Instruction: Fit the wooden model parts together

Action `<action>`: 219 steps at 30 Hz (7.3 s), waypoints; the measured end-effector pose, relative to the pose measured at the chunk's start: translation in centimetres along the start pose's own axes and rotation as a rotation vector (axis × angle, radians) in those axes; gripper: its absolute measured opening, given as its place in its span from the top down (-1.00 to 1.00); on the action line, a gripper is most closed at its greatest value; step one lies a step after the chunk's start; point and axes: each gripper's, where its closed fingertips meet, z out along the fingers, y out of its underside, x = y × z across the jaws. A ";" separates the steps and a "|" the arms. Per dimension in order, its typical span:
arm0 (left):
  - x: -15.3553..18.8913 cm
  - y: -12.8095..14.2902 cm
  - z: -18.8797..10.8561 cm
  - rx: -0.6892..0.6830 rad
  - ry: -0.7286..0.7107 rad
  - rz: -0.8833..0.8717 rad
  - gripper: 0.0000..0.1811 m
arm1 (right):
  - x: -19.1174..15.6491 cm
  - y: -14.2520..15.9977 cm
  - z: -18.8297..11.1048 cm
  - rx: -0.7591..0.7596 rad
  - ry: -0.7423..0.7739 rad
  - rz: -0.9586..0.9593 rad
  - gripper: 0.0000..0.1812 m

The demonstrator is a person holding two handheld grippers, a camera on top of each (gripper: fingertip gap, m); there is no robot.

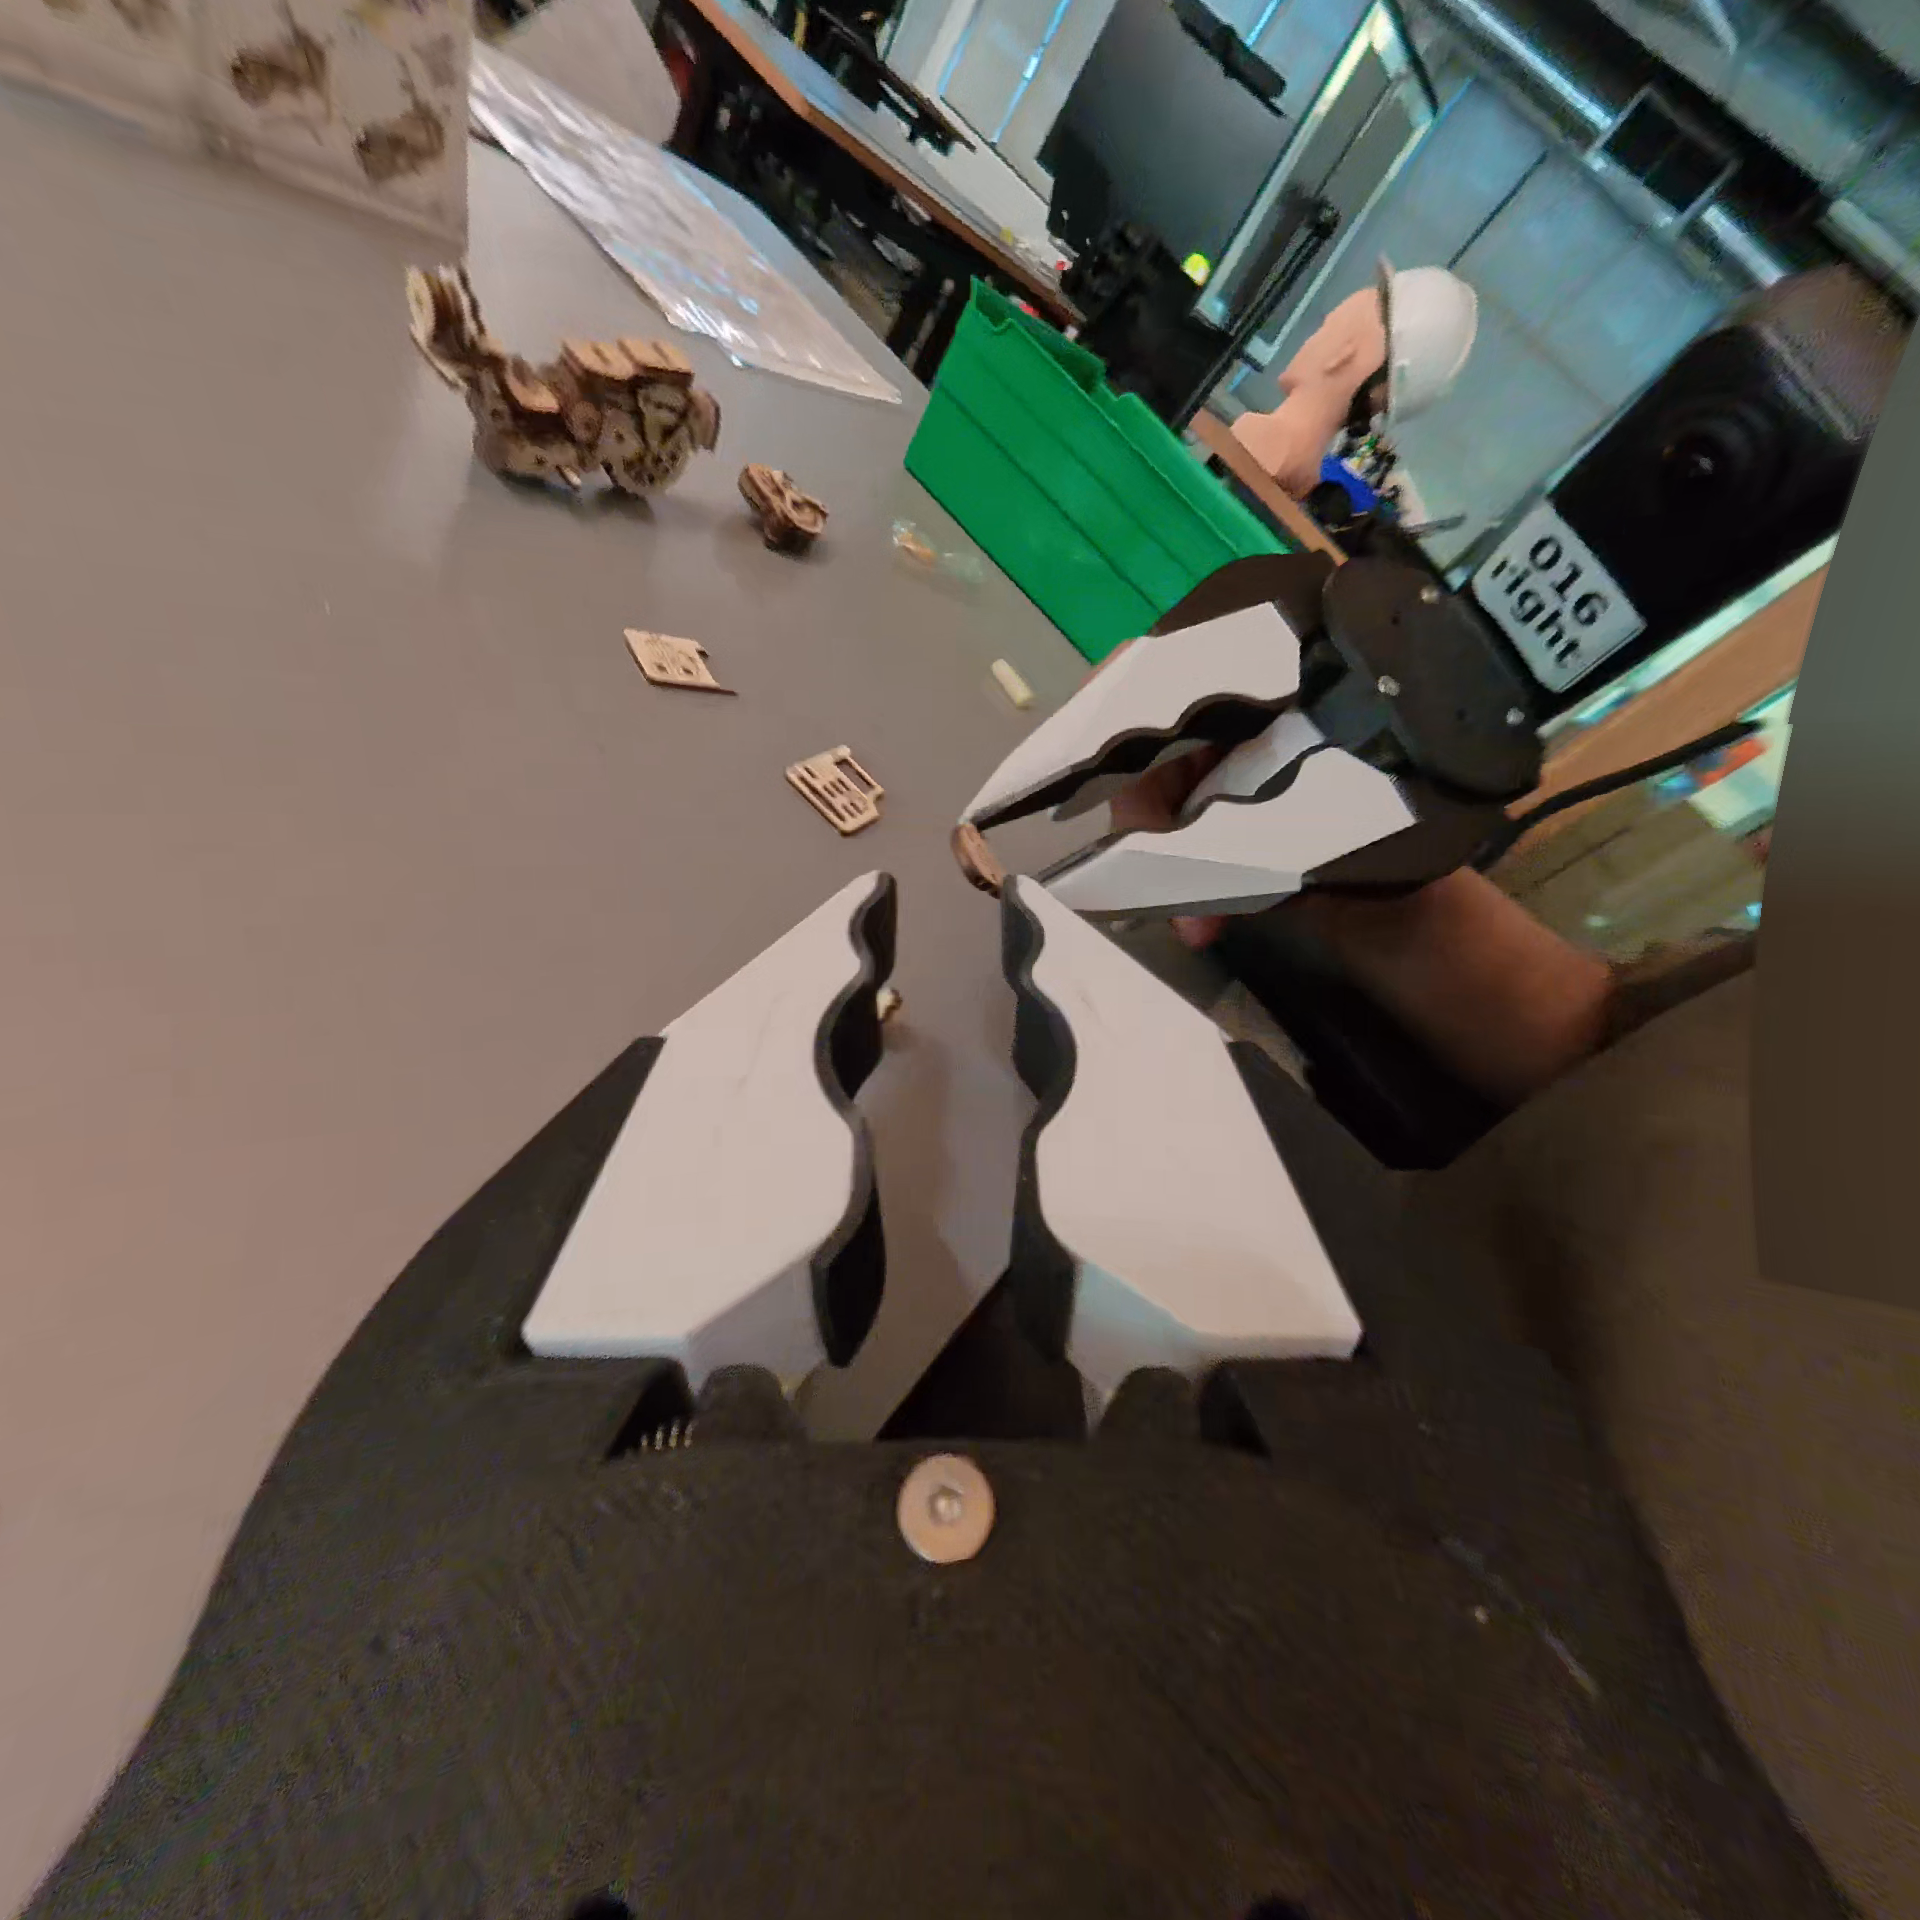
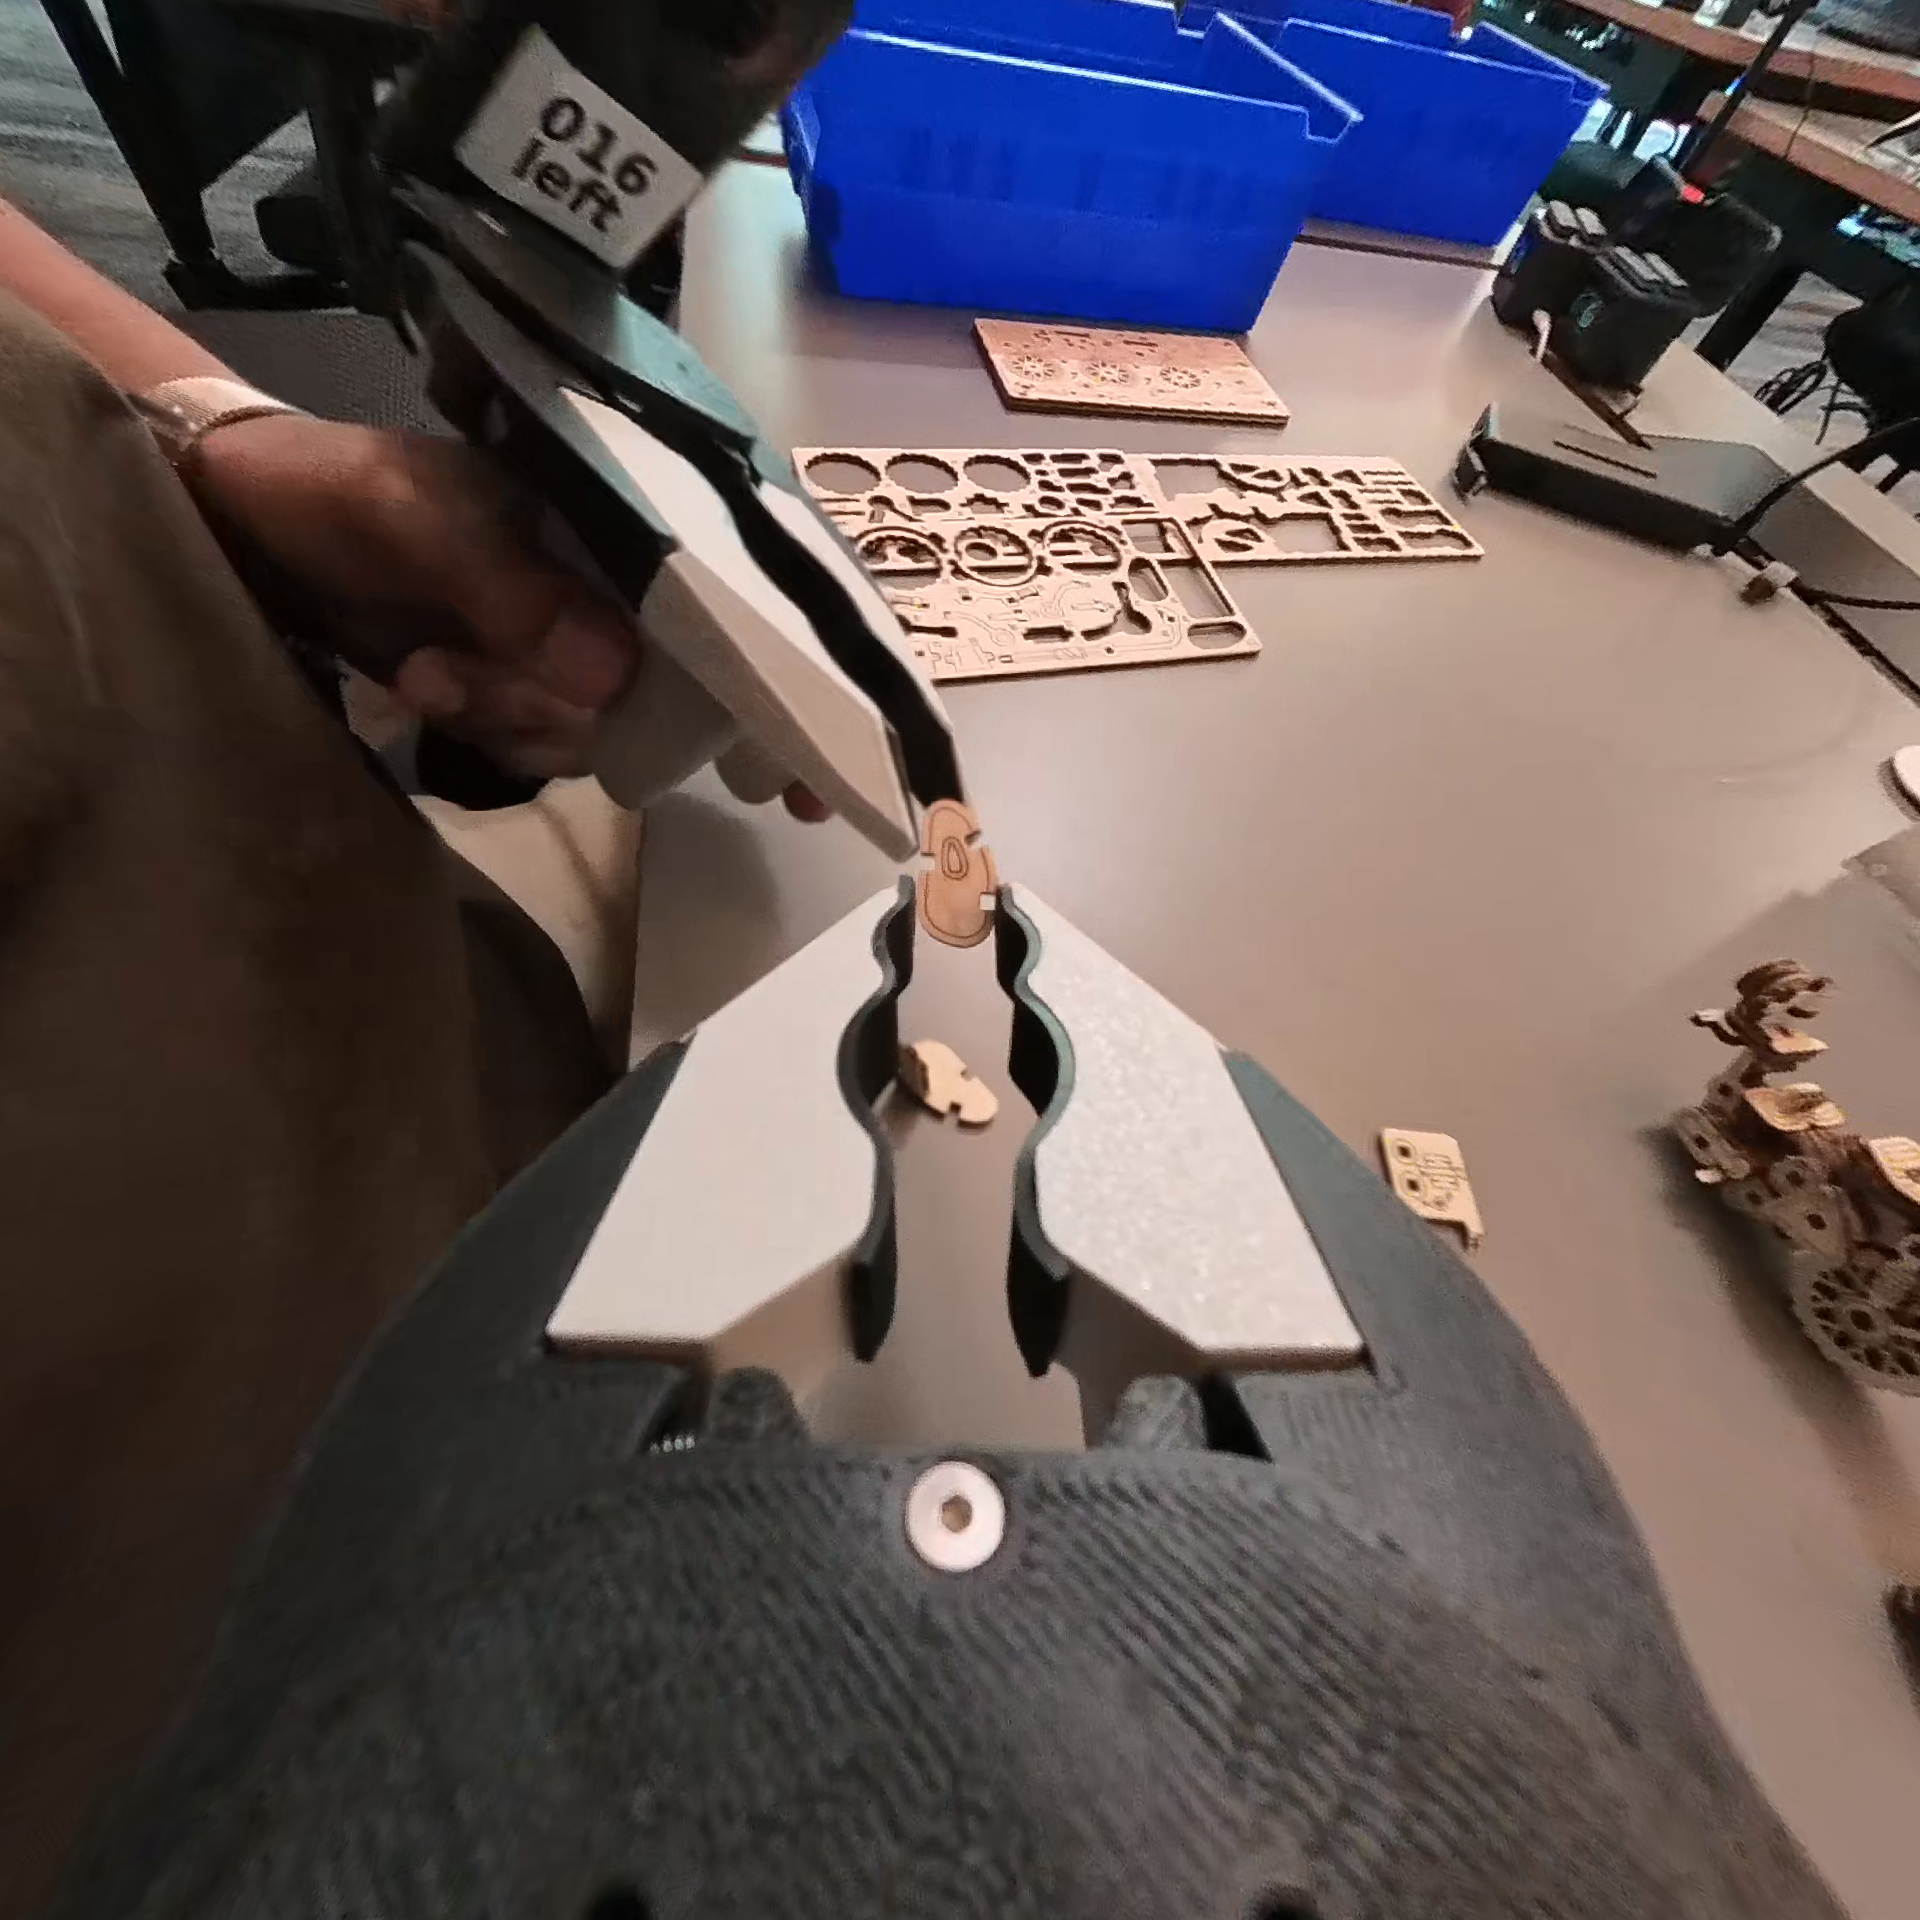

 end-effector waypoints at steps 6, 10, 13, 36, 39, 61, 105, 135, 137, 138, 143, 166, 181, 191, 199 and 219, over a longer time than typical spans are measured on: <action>0.6 1.1 0.1 -0.059 0.120 -0.204 0.97 | -0.5 0.0 0.2 -0.003 0.024 -0.054 0.85; 0.4 1.1 0.3 -0.059 0.127 -0.241 0.94 | -0.4 0.2 0.2 -0.010 0.050 -0.085 0.85; 0.3 1.0 0.4 -0.050 0.135 -0.260 0.91 | -0.3 0.5 0.1 -0.019 0.053 -0.087 0.86; -1.5 -0.9 -0.3 0.046 -0.112 0.069 1.00 | 0.0 0.7 1.5 0.014 -0.068 0.573 0.75; -0.9 -0.7 -0.2 0.043 -0.141 0.171 1.00 | 0.0 0.7 1.8 0.033 -0.080 0.649 0.65; -0.7 -0.7 -0.2 0.045 -0.215 0.349 1.00 | 0.4 -0.3 1.5 0.126 -0.115 0.802 0.61; 2.0 0.3 -0.2 -0.083 0.281 -0.191 0.97 | -2.9 0.5 0.0 0.062 -0.414 0.644 0.99; 2.1 2.7 0.3 -0.217 0.303 -0.242 1.00 | -1.7 0.1 -0.1 0.100 -0.371 0.674 0.82; 1.9 3.1 0.4 -0.235 0.284 -0.226 1.00 | -2.1 0.7 0.3 0.056 -0.358 0.648 0.95; 1.8 3.1 0.4 -0.235 0.277 -0.219 1.00 | -2.1 0.8 0.4 0.051 -0.354 0.653 0.95; 1.4 2.3 0.4 -0.191 0.274 -0.271 0.97 | -1.5 0.5 0.1 0.076 -0.373 0.748 1.00; -2.3 3.1 1.8 -0.517 0.244 -0.367 1.00 | -1.0 5.9 0.1 -0.201 0.066 0.389 0.86; -2.4 3.9 3.1 -0.872 0.426 -0.296 1.00 | -0.9 5.4 -0.1 -0.150 -0.132 -0.045 0.82; -2.5 3.9 3.3 -0.936 0.516 -0.358 1.00 | -0.2 6.3 0.8 -0.204 -0.165 -0.124 0.80; -2.2 4.0 3.1 -0.942 0.546 -0.378 1.00 | 0.4 5.4 0.8 -0.155 -0.111 -0.130 0.68; -1.9 4.2 3.1 -0.967 0.567 -0.398 1.00 | -0.1 5.4 1.4 -0.166 -0.148 -0.156 0.71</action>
